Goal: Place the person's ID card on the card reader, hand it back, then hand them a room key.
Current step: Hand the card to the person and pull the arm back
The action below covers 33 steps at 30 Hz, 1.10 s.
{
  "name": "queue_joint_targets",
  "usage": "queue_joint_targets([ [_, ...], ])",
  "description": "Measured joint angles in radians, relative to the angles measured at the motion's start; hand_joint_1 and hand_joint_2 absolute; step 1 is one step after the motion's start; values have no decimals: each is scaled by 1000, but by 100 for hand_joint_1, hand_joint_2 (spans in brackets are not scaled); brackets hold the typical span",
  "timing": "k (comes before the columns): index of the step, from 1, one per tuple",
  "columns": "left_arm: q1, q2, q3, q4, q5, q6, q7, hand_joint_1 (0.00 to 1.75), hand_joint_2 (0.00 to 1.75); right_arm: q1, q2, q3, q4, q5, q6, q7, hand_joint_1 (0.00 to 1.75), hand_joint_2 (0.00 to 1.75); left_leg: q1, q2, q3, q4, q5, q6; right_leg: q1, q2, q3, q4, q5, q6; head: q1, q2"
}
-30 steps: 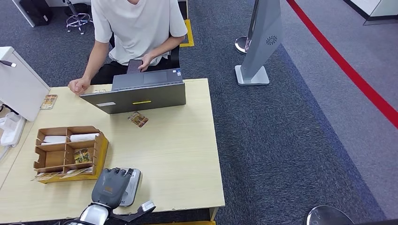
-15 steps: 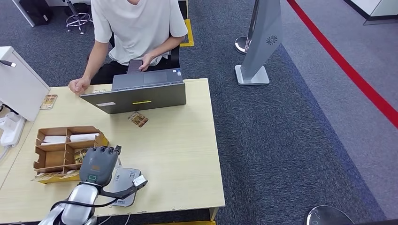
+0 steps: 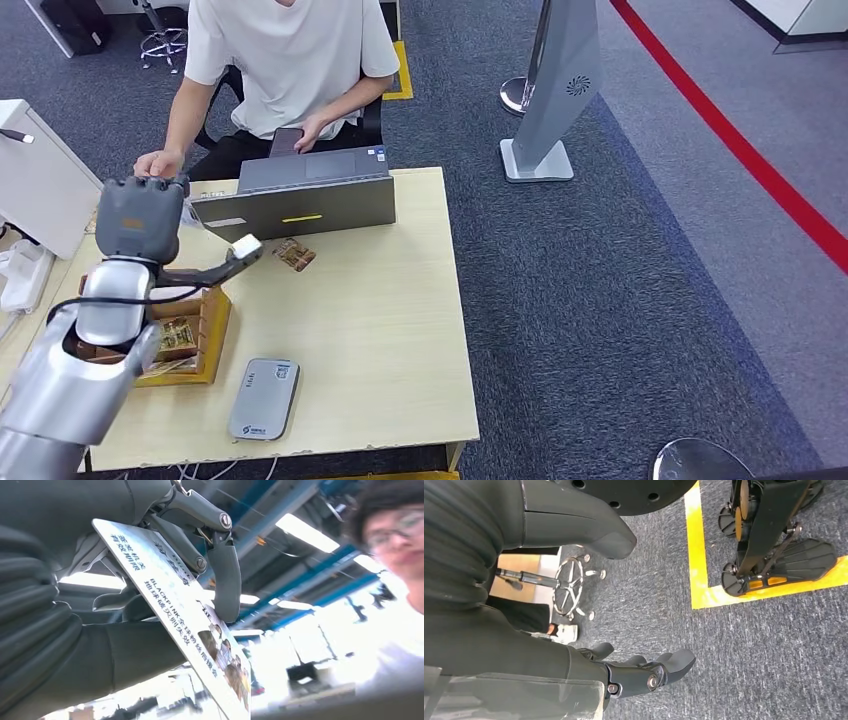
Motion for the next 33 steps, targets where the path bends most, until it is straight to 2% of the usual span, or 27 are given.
queue_joint_targets([
  [2, -56, -2, 11, 43, 0, 0, -9, 175, 175, 0, 0, 6, 0, 5, 2, 0, 0, 175, 0, 0, 0, 0, 0, 0, 0, 1, 0, 0, 0, 0, 0, 0],
  [5, -100, -6, 19, 84, 0, 4, -12, 175, 175, 0, 0, 10, 0, 6, 3, 0, 0, 175, 0, 0, 0, 0, 0, 0, 0, 1, 0, 0, 0, 0, 0, 0],
  [17, -157, -12, 20, 156, 0, 9, 6, 175, 175, -1, 0, 24, 0, 15, 8, 0, 0, 175, 0, 0, 0, 0, 0, 0, 0, 1, 0, 0, 0, 0, 0, 0],
  [24, -304, 8, 28, 338, 0, 62, -3, 175, 175, -2, 0, 38, 0, 42, 17, 9, 0, 175, 0, 1, 0, 0, 1, -1, 0, 1, 0, 1, 0, 0, 0, 0],
  [28, -336, 15, 46, 405, 0, 79, -28, 175, 175, -3, 0, 44, 0, 43, 16, 17, 0, 175, 0, 0, 0, 0, 0, -1, 0, 1, -1, 1, 0, 0, 0, 0],
  [32, -339, 15, 60, 428, 0, 68, -41, 0, 175, -3, 0, 44, 0, 43, 14, 19, 0, 175, 0, 0, 0, 0, 0, -1, 0, 1, -1, 1, 0, 0, 0, 0],
  [33, -339, 15, 63, 432, 0, 63, -43, 0, 175, -3, 0, 44, 0, 43, 14, 17, 0, 175, 0, 0, 0, 0, 0, -1, 0, 1, -1, 1, 0, 0, 0, 0],
])
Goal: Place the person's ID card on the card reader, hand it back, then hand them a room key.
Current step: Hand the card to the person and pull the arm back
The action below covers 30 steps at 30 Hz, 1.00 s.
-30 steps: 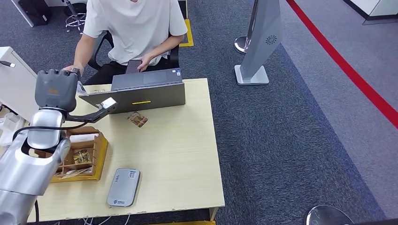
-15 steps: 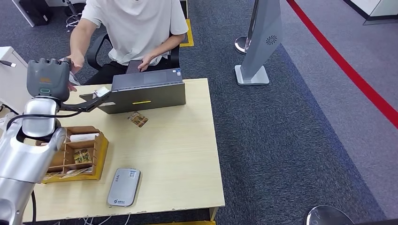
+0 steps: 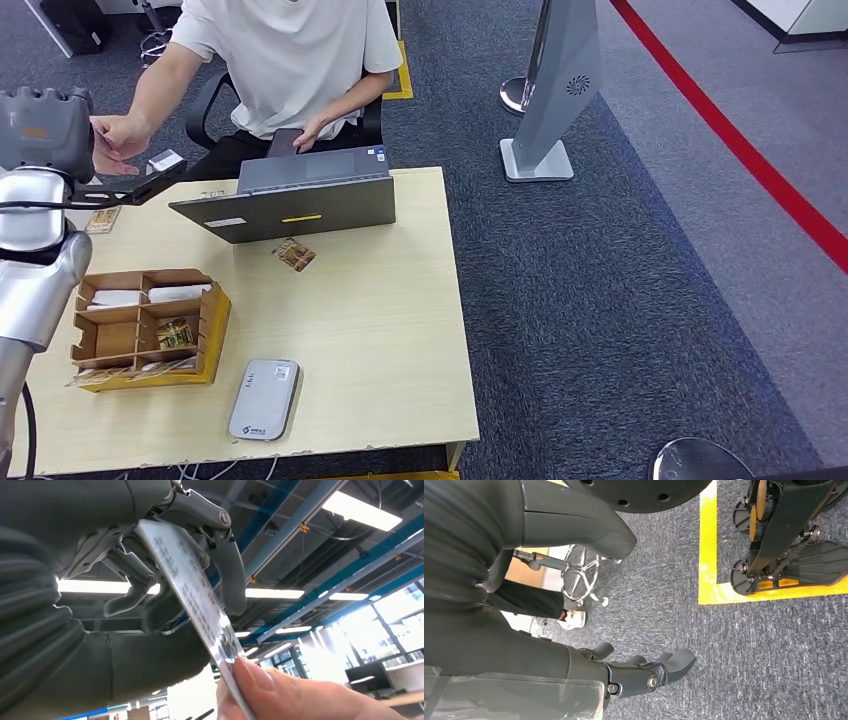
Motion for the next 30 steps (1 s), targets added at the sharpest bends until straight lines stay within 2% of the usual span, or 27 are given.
queue_joint_targets([
  [16, 6, 0, 58, 38, 0, 12, -14, 0, 175, 0, 0, 0, 0, 0, -1, -4, 0, 175, 0, 0, 0, 0, 0, 0, 0, 0, 0, 0, 0, 0, 0, 0],
  [20, 30, 0, 76, 37, 2, 15, -41, 0, 175, 0, 0, 0, 0, -6, -2, -4, 0, 175, 0, 0, 0, 0, 0, 0, 0, 0, 0, 0, 0, 0, 0, 0],
  [26, 157, 0, 123, -58, 5, 7, -91, 0, 175, 0, 0, -2, 0, -28, -8, -4, 0, 175, -1, 1, 0, 0, 0, 0, 0, 1, 0, 0, 0, 0, 0, 0],
  [30, 364, 4, 153, -267, 11, 5, -124, 0, 175, 1, 2, -13, 1, -53, -21, 4, 0, 175, -1, 3, 0, -1, -2, 0, -1, 3, 0, 0, -1, 0, 0, 0],
])
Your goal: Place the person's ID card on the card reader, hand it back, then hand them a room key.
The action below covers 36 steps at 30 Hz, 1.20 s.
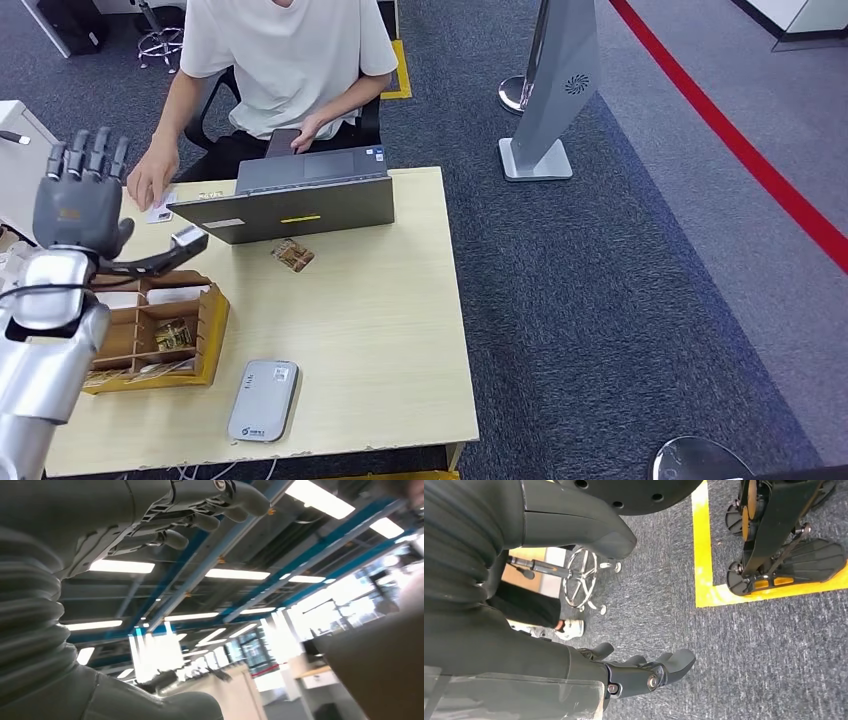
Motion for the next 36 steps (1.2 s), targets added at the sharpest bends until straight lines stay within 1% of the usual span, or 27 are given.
queue_joint_targets([
  [3, 194, 4, 16, -178, -4, 17, -5, 0, 175, 3, 2, -13, 1, -13, -9, 0, 0, 175, 0, 3, 0, 0, -2, 0, 0, 3, -1, 0, -1, 0, 0, 0],
  [7, 449, 3, 26, -406, -10, 83, -11, 0, 175, 7, 6, -31, 2, -25, -18, -4, 0, 175, 0, 4, 0, 0, -4, 1, 0, 4, -1, -1, -2, -1, 0, 0],
  [9, 539, 5, 26, -485, -11, 100, -1, 0, 175, 8, 7, -37, 2, -27, -21, -9, 0, 175, 0, 4, 0, 0, -5, 1, 0, 3, -2, -1, -3, 0, 0, 0],
  [12, 615, 10, 24, -563, -11, 102, 13, 0, 175, 7, 8, -43, 3, -34, -22, -13, 0, 175, 0, 3, 0, 0, -5, 1, 0, 2, -1, -1, -4, 0, 0, 0],
  [15, 649, 12, 23, -602, -11, 100, 17, 0, 175, 7, 8, -47, 2, -37, -22, -16, 0, 175, 0, 3, 0, 0, -5, 1, 0, 1, -1, -1, -3, 0, 0, 0],
  [19, 666, 12, 22, -625, -11, 98, 18, 0, 175, 6, 8, -54, 2, -36, -22, -18, 0, 175, 1, 3, 1, 0, -4, 1, 1, 1, 0, -1, -2, -1, 0, 0],
  [36, 674, 12, 20, -638, -11, 96, 18, 0, 175, 5, 8, -57, 3, -37, -22, -20, 0, 175, 1, 2, 1, 0, -4, 1, 1, 1, 0, -1, -2, -1, 0, 0],
])
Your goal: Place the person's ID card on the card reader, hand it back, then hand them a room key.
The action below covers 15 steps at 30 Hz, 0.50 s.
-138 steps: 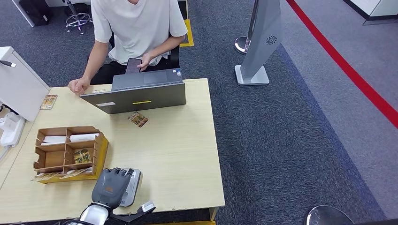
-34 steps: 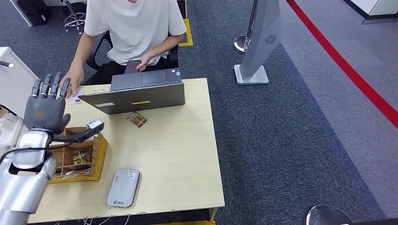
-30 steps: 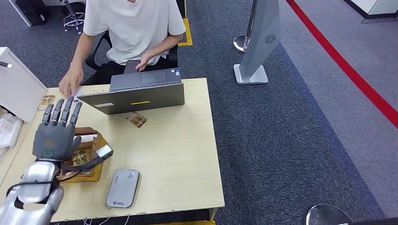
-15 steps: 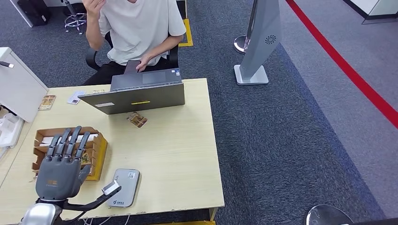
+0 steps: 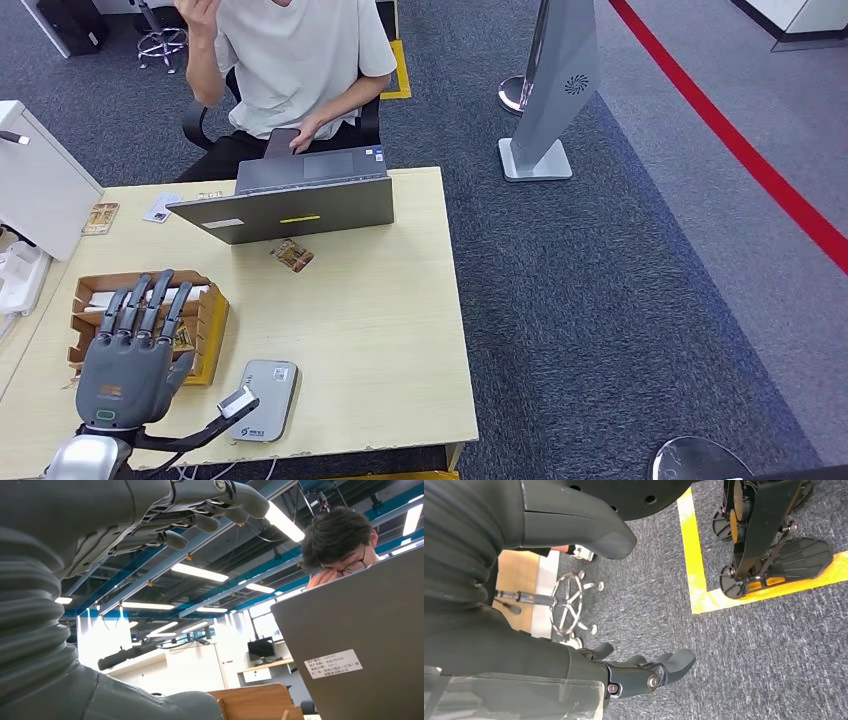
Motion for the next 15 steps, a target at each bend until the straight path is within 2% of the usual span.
queue_joint_targets([
  [15, 7, -2, 0, 0, 0, -22, 4, 0, 175, 0, 0, -1, 0, -1, -2, 5, 0, 175, 0, 0, 0, 0, 0, 0, 0, 0, 0, 0, 0, 0, 0, 0],
])
